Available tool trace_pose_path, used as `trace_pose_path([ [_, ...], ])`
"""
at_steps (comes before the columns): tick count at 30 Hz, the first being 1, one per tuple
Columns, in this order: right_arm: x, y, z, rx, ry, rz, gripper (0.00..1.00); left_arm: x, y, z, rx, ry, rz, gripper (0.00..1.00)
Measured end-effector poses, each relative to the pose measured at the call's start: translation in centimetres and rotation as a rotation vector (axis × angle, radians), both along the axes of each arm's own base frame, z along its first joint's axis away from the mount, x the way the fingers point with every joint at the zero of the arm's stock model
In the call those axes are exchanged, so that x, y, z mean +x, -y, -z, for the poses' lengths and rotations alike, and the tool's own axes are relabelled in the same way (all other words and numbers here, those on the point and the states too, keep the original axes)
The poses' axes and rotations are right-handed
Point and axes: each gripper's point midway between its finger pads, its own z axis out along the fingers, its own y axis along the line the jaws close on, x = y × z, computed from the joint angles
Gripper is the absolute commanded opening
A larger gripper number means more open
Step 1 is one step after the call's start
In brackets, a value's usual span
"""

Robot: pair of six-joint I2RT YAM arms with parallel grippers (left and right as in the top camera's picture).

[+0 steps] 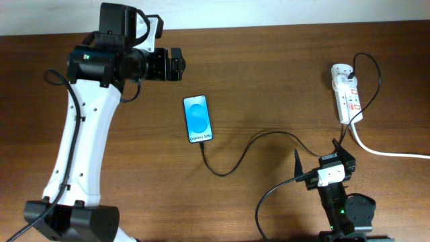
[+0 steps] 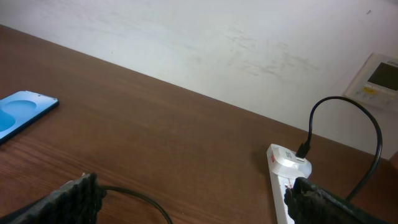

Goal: Plug charger to phone and switch on socket

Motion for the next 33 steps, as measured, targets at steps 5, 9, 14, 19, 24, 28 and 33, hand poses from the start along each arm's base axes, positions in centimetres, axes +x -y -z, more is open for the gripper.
trace_pose_path([
  [5,0.0,0.0,0.0,0.0,0.0,0.0,0.98,0.0,0.0,0.0,0.0,0.0,0.0,0.99],
  [9,0.0,0.0,0.0,0.0,0.0,0.0,0.98,0.0,0.0,0.0,0.0,0.0,0.0,0.99],
  [14,0.0,0.0,0.0,0.0,0.0,0.0,0.98,0.1,-0.3,0.0,0.016,0.004,-0.012,0.99],
  [19,0.0,0.0,0.0,0.0,0.0,0.0,0.98,-0.1,-2.0,-2.3,0.067,0.135,-0.075,0.99],
  [24,0.0,0.0,0.0,0.0,0.0,0.0,0.98,-2.5,-4.7,-5.7,0.075,0.374,-0.153,0.99],
  [28,0.0,0.0,0.0,0.0,0.0,0.0,0.98,-5.4,-8.2,-5.1,0.081,0.492,-0.24,0.99],
  [33,0.0,0.0,0.0,0.0,0.0,0.0,0.98,-8.9,-10.8,-0.9,0.104,0.538,-0.301,0.99],
])
